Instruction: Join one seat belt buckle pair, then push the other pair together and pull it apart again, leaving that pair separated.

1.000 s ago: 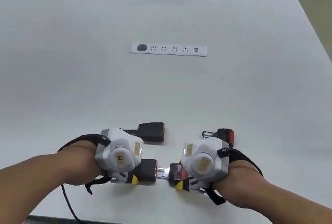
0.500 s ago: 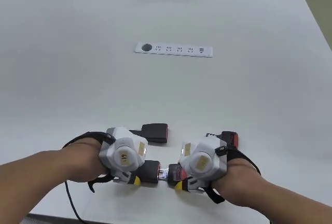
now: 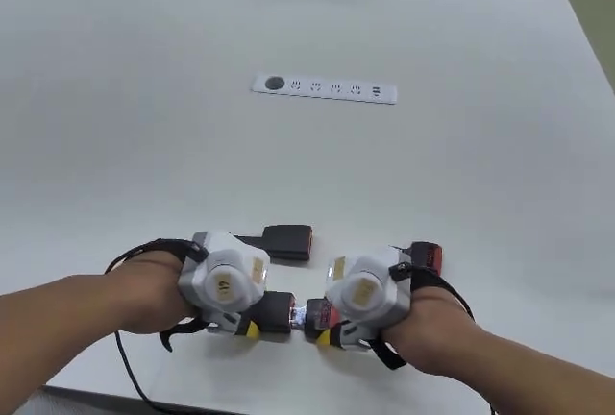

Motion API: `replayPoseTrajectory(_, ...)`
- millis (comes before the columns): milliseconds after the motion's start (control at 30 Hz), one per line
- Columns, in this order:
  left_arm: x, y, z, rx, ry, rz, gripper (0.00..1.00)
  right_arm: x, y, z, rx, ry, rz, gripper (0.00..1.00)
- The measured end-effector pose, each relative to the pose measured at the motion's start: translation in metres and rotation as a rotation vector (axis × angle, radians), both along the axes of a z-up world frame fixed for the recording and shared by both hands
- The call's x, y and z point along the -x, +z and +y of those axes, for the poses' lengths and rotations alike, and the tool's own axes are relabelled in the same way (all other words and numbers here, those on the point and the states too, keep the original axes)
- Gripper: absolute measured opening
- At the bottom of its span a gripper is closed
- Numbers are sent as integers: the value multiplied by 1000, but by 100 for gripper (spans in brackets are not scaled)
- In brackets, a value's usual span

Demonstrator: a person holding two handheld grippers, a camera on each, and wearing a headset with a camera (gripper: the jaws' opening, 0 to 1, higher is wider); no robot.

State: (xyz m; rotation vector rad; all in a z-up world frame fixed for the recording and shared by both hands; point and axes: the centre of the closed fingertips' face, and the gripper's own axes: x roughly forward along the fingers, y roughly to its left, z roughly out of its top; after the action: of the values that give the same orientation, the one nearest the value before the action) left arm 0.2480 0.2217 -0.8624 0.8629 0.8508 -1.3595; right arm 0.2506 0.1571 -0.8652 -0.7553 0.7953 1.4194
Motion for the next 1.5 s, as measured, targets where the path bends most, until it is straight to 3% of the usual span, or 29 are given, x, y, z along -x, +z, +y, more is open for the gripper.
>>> replayPoseTrajectory(333,0,0,-2,-4,-17,6,32,1,1,9,0,-7,2,31)
replayPoseTrajectory(367,1,-1,0,-17,-19,11,32,-1,3,15,-19,-3,-9,31)
replayPoseTrajectory(400,1,-1,-1,-13,-22,2,32,-1,-1,12,19,-2,-1,31)
replayPoseTrajectory(667,1,-2,0,-11,-12,7,32,-1,-1,12,0,8,-6,32)
replayPoseTrajectory(767,-1,-1,2,34,11,-5,32,0,0,8,-29,27,-12,31)
replayPoseTrajectory(900,-2,-1,2,60,18,7,31,2,1,9,-21,22,-13,31)
replayPoseTrajectory(1500,-3,0,1,40,4,15,31,4,2,7,-36,-4,-5,33)
